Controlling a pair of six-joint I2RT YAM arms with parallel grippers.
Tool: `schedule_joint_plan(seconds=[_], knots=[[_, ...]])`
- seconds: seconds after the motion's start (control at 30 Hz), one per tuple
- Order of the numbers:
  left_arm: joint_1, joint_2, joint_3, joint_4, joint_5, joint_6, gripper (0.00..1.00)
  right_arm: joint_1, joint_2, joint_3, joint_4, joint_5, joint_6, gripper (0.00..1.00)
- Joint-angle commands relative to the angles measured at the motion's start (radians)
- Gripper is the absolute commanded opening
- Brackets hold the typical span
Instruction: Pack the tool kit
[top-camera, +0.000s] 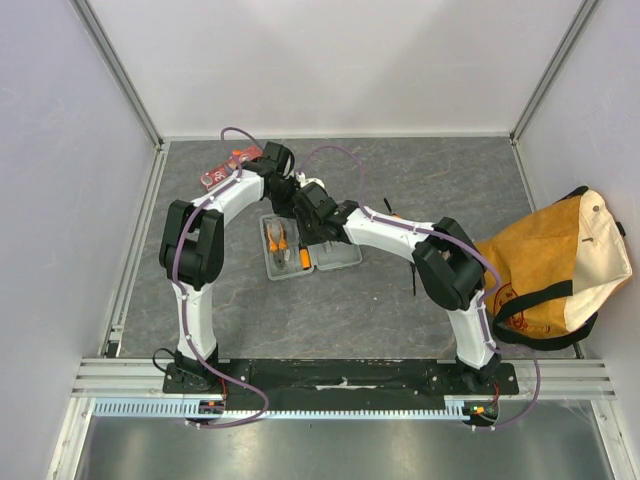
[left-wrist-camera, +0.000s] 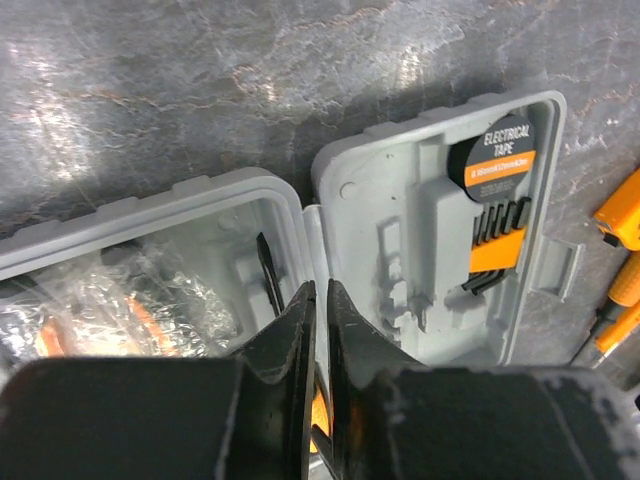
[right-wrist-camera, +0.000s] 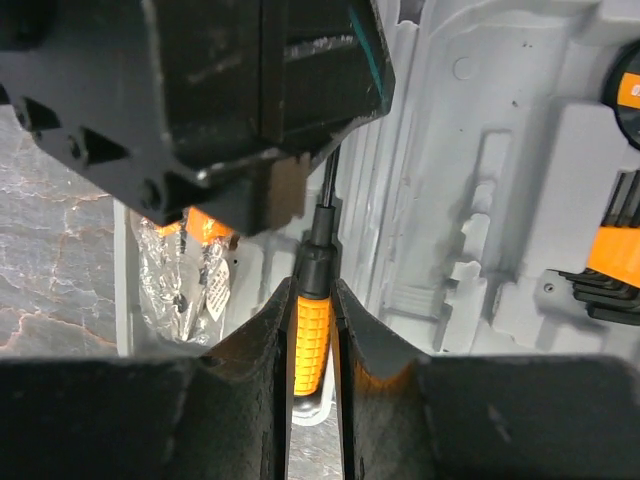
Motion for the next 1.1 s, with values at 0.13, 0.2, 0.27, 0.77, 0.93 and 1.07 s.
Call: schedule_joint_plan(seconds=[0.13, 0.2, 0.27, 0.77, 0.93, 1.07], knots=[[-0.009, -0.025, 0.037, -0.004, -0.147, -0.001, 0.13, 0.000, 0.005, 0.002, 0.035, -0.046, 0.023, 0.26], [-0.007, -0.027, 0.042, -0.009, -0.153, -0.001, 0.15, -0.002, 0.011, 0.001, 0.032, -0.041, 0.024, 0.29], [-0.007, -0.021, 0.048, -0.009, -0.147, -0.002, 0.17, -0.003, 0.020, -0.001, 0.033, -0.041, 0.023, 0.31], [-0.007, 0.056, 0.080, -0.055, -0.152, 0.010, 0.13, -0.006, 0.068, -0.004, 0.022, -0.054, 0.017, 0.22], [-0.007, 0.074, 0.082, -0.059, -0.141, 0.010, 0.12, -0.005, 0.069, -0.010, 0.018, -0.054, 0.018, 0.19], [-0.007, 0.088, 0.085, -0.059, -0.139, -0.002, 0.12, -0.005, 0.071, -0.011, 0.018, -0.054, 0.018, 0.18]])
